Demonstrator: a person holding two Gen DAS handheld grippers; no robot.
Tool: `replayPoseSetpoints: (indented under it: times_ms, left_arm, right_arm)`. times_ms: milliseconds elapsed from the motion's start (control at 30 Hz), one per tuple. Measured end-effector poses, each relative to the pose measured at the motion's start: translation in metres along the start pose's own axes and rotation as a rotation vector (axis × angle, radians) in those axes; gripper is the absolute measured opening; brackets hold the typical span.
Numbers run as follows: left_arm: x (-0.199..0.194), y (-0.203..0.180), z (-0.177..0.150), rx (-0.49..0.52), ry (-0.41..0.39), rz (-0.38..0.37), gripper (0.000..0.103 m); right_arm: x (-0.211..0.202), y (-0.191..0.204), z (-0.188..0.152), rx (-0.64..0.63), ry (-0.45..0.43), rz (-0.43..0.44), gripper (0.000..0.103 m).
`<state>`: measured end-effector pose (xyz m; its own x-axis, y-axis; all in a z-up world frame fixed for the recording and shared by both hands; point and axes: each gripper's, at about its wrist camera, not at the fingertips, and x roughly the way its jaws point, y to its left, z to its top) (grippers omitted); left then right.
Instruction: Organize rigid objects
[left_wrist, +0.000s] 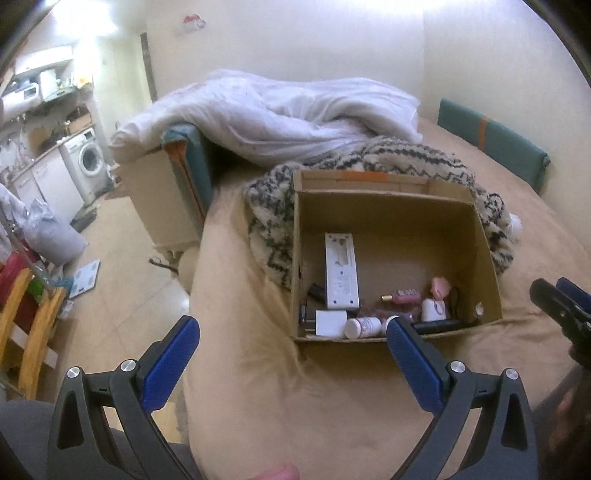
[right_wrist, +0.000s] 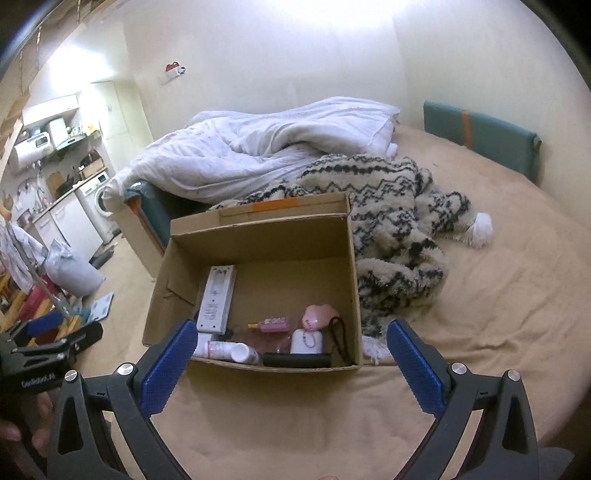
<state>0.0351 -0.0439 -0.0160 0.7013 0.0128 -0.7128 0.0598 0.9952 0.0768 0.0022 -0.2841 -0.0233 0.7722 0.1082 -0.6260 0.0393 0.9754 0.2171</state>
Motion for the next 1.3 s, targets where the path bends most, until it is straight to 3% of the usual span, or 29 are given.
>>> replayPoseSetpoints:
  times_ms: [300, 1300]
  left_arm:
    - [0.0078, 0.0040, -0.0003, -0.039, 0.031, -0.007, 0.101]
    - [0.0026, 0.0053, 0.0009, -0.044, 0.025, -0.024, 0.101]
  right_arm:
    - [0.0084, 0.0008, -0.0009, -0.008, 0.018, -0.013, 0.103]
    - [0.0095, -0.0012, -0.0051, 0.000, 0.022, -0.016, 0.103]
